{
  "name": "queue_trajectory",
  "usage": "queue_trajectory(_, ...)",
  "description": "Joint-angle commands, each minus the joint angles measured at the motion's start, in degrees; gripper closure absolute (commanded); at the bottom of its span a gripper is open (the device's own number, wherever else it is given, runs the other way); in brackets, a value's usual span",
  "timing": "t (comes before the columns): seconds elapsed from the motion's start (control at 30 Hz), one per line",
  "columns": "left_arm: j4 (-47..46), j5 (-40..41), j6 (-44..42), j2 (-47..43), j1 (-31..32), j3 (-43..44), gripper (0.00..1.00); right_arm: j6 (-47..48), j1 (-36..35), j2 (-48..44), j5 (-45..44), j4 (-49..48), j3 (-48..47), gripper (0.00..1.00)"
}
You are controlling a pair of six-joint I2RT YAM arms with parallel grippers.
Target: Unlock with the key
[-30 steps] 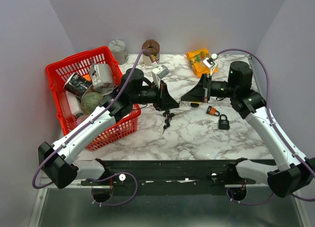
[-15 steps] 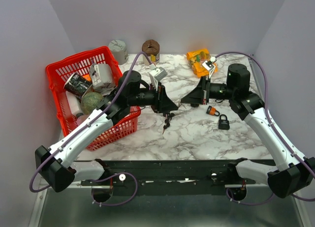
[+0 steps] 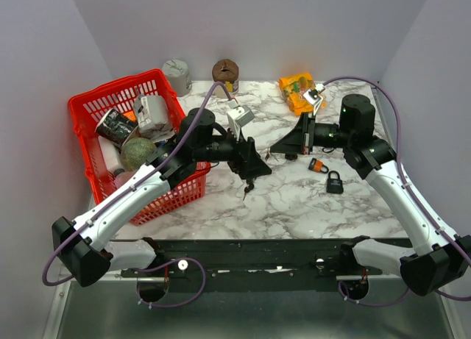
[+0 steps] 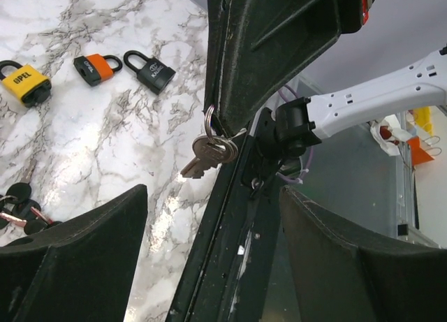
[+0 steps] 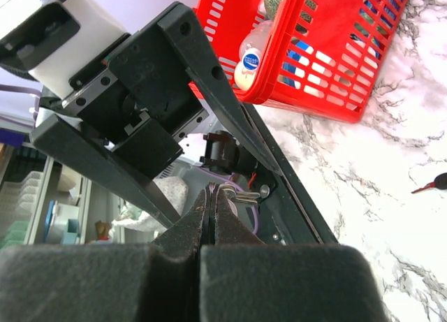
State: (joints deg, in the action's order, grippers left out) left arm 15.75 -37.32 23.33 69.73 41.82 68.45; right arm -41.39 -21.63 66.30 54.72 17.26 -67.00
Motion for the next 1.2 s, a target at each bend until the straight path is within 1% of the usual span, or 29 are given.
queue_trajectory(0.0, -2.48, 3.48, -1.62, 0.93, 1.33, 1.60, 0.19, -1.50, 0.27, -0.82, -0.40, 0.59, -1.55, 0.99)
queue_trajectory(0.23, -3.26, 6.29, -1.36, 1.90, 1.68, 2.40, 0.26, -1.59, 0.27, -0.91, -0.31, 0.59, -1.11, 0.99)
queue_trajectory(0.33, -4.50, 6.65, -0.49, 2.07, 1.68, 2.04, 0.35, -1.59, 0.27, -0.91, -0.32, 0.59, -1.11, 0.99)
queue_trajectory(0.37, -5.02, 6.82, -0.31, 1.99, 1.77, 1.87, 0.41, -1.59, 0.27, -0.91, -0.31, 0.59, -0.94, 0.99)
queue_trajectory(0.43, -5.29, 7.26, -0.04, 1.90, 1.77, 1.60, 0.47, -1.68, 0.27, -0.82, -0.23, 0.59, -0.85, 0.99)
queue_trajectory(0.53, -5.99, 7.26, 0.22, 1.63, 1.77, 1.08, 0.60, -1.59, 0.27, -0.82, -0.14, 0.59, -0.59, 0.99)
queue_trajectory(0.57, -6.17, 7.26, 0.22, 1.63, 1.77, 0.90, 0.68, -1.59, 0.36, -0.74, -0.14, 0.59, -0.50, 0.99)
queue_trajectory(0.63, -6.25, 7.09, 0.40, 1.55, 1.77, 0.73, 0.78, -1.50, 0.27, -0.82, -0.31, 0.59, -0.41, 0.99)
queue_trajectory(0.67, -5.91, 7.00, 0.31, 1.72, 1.77, 0.72, 0.86, -1.50, 0.27, -0.82, -0.31, 0.59, -0.32, 0.99)
queue_trajectory(0.73, -5.47, 6.82, 0.31, 1.55, 1.77, 0.64, 0.93, -1.33, 0.27, -0.74, -0.49, 0.67, -0.15, 0.99)
queue_trajectory(0.77, -4.94, 6.65, 0.05, 1.37, 1.77, 0.46, 0.98, -1.24, 0.27, -0.82, -0.58, 0.67, -0.06, 0.99)
queue_trajectory(0.8, -4.76, 6.47, -0.13, 1.19, 1.77, 0.37, 1.00, -0.72, 0.27, -0.91, -0.93, 0.76, 0.03, 0.99)
queue_trajectory(0.87, -3.98, 5.77, -0.39, 0.76, 1.77, 0.02, 1.00, 0.60, 0.27, -1.00, -1.45, 1.55, 0.03, 0.99)
queue_trajectory(1.0, -2.22, 3.58, -0.75, 0.14, 1.77, -0.33, 1.00, 6.74, 0.27, -1.88, -3.65, 4.53, -0.58, 0.99)
queue_trajectory(1.17, -0.90, 3.04, -1.01, -1.09, 1.77, -1.20, 1.00, 9.66, 0.27, -1.97, -4.27, 8.14, -0.68, 0.99)
